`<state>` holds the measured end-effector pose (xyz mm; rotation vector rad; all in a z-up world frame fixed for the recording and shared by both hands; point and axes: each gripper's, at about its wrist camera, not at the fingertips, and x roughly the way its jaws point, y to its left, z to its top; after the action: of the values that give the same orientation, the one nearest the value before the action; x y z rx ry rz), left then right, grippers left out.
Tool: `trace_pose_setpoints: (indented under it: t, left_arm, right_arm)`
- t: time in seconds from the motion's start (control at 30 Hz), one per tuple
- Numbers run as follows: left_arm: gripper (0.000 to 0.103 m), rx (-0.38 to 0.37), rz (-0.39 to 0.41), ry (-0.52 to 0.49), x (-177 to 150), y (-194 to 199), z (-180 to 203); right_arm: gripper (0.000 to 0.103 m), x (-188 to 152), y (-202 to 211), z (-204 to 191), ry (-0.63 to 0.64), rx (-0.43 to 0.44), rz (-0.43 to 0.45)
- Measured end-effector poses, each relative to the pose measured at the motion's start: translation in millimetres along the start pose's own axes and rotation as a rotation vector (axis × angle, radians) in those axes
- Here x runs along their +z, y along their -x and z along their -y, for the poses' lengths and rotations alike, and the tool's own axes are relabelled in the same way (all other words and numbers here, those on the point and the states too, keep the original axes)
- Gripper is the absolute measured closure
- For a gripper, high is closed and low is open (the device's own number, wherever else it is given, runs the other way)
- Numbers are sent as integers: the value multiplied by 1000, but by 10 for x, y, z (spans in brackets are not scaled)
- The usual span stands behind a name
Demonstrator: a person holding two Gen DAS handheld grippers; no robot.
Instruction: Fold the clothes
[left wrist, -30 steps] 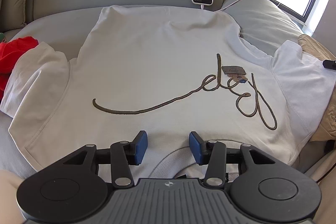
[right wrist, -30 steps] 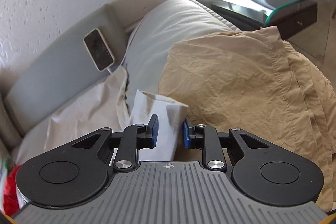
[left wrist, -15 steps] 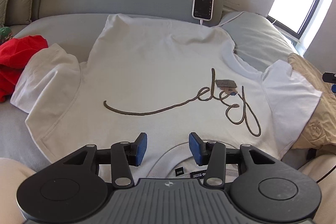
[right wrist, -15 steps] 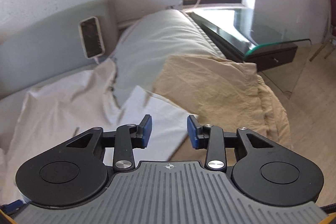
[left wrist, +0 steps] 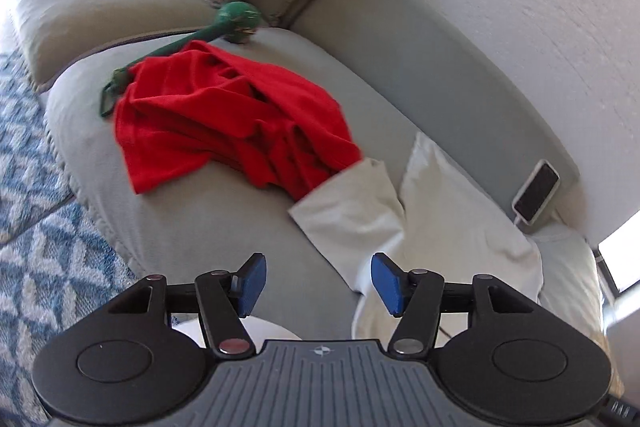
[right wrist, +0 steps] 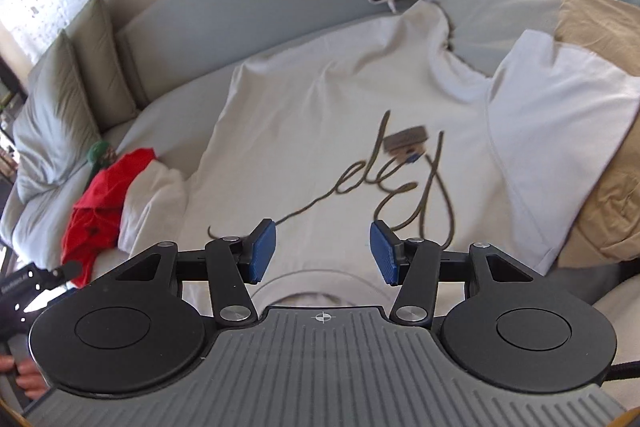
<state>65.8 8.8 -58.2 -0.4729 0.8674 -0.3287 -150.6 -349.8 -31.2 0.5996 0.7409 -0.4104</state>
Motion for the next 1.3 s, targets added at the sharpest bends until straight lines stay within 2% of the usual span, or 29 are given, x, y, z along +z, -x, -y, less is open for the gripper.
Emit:
trace_pose_setpoints:
  t: [0.13, 0.27, 0.37, 0.5, 0.7, 0.8, 0.83, 0.9, 0.93, 1.03, 1.1, 1.2, 1.3]
  left_arm:
    - [53, -44, -33, 99, 181, -379, -227]
    - [54, -54, -94, 116, 281, -763, -333]
    - [54, -110, -106, 103, 314, -906, -327]
    - [53, -203, -191, 63, 392, -1125, -281]
    - [55, -198, -227, 30, 483, -1263, -235]
    - [77, -160, -236, -23, 490, -1236, -153]
    - [89, -163, -244, -41, 490, -1233, -135]
    - [96, -181, -250, -80, 489, -1203, -92]
    - [101, -182, -232, -116, 490, -1150, -39]
    - [102, -175, -144, -249, 498, -938, 170]
    - [102, -177, -48, -368, 503, -749, 363]
    - [102, -100, 54, -524, 458, -557, 576]
    - [102, 3, 48, -566, 478, -601, 592]
  right_arm:
    - [49, -34, -13, -111, 43, 18, -15]
    - [49, -25, 57, -134, 66, 32, -3]
    - [49, -36, 99, -114, 71, 25, 0]
    - [49, -60, 121, -52, 43, 14, 18]
    - [49, -73, 122, -116, 52, 41, 18]
    - [49, -86, 146, -154, 67, 51, 30]
    - [49, -86, 148, -154, 67, 52, 30]
    - [49, -85, 153, -142, 61, 51, 30]
    - [49, -84, 152, -136, 57, 50, 29]
    - [49, -84, 146, -120, 49, 51, 25]
    - [49, -86, 143, -115, 46, 51, 23]
    - [49, -89, 152, -119, 46, 50, 25]
    - [49, -91, 165, -119, 46, 50, 28]
